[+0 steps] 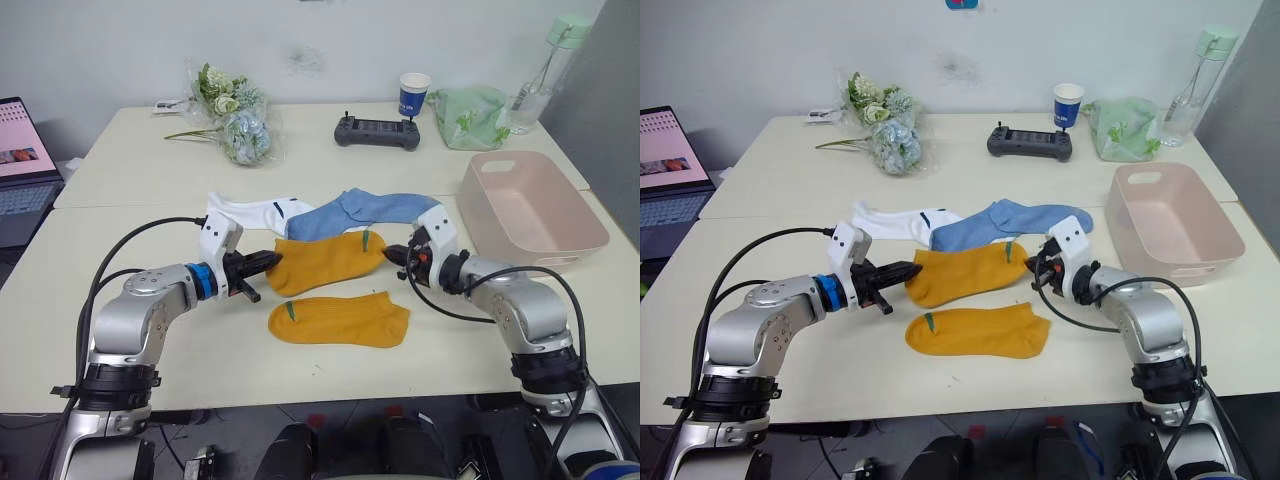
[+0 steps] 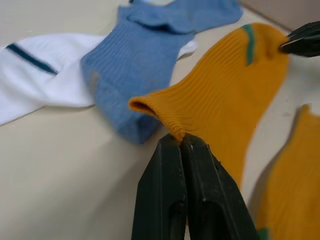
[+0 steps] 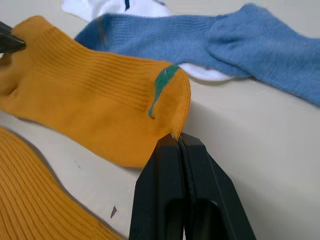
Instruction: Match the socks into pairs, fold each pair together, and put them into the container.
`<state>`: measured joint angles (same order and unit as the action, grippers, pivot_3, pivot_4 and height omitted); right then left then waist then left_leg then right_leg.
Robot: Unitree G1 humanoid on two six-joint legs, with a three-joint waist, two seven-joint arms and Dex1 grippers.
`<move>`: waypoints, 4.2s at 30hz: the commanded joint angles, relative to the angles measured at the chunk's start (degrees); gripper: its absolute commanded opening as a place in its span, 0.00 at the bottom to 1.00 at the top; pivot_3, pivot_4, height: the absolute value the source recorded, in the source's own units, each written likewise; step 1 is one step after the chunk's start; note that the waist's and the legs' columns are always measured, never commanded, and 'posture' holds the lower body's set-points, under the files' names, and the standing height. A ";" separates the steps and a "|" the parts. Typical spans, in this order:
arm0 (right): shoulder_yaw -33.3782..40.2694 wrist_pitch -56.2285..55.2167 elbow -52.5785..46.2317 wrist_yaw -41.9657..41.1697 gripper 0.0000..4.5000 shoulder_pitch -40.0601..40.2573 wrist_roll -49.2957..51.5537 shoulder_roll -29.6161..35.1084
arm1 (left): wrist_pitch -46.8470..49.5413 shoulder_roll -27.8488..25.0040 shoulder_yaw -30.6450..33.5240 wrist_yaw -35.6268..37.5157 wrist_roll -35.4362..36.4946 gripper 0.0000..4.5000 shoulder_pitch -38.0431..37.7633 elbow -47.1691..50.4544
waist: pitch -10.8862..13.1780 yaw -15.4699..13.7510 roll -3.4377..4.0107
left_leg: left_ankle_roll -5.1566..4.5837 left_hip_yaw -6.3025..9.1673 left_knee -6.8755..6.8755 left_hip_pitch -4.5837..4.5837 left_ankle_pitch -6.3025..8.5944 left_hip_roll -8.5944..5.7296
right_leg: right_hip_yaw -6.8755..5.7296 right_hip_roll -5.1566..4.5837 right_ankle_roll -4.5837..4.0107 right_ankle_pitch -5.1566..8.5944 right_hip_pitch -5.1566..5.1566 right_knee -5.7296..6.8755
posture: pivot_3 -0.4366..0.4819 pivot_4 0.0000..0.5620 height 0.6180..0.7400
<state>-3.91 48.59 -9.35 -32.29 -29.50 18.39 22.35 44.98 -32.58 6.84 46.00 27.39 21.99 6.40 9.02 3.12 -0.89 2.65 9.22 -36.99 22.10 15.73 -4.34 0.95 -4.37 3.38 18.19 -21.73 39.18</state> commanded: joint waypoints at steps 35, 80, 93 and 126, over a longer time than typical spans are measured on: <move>-5.70 -16.30 -5.95 -21.66 0.67 3.49 0.60 9.23 | 9.55 -10.20 0.59 -0.71 16.48 0.78 -9.39 16.92 | 0.03 -1.48 0.07 | 0.00 -0.06 0.07 -0.03 0.00 0.04 | 0.02 0.04 -0.03 0.00 0.07 -0.19 | 0.48 0.27 1.00; -16.33 -46.24 2.23 -36.18 0.00 1.66 -13.18 13.67 | -22.71 12.57 -7.67 3.80 -14.23 0.00 15.41 -26.33 | 0.08 -0.68 -0.10 | 0.02 0.00 -0.08 0.03 -0.01 -0.03 | -0.07 0.01 0.03 -0.03 0.02 -0.11 | 0.48 0.27 1.00; -16.27 -63.43 27.43 -44.23 0.00 -8.75 -13.62 13.02 | -4.52 15.32 -3.63 -14.37 -9.45 0.00 -9.73 10.72 | 0.07 -1.13 -0.09 | 0.02 -0.03 -0.08 -0.07 -0.01 0.02 | -0.05 0.00 0.02 -0.04 0.19 -0.14 | 0.48 0.27 1.00; -7.69 -29.58 0.61 -20.98 0.39 8.84 -10.53 10.57 | -7.27 14.31 -2.75 -18.87 -8.77 0.00 -8.37 8.11 | 0.07 -1.49 -0.08 | 0.01 -0.05 -0.05 -0.10 0.00 -0.01 | -0.05 -0.02 0.02 -0.04 0.26 -0.19 | 0.48 0.27 1.00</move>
<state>-11.79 21.47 -7.53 -53.60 -19.62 8.09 32.92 38.21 -17.72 4.23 26.94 17.87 12.82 13.41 9.09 1.63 -0.98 2.67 9.17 -37.04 21.99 15.73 -4.34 0.89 -4.39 3.40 18.16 -21.47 38.99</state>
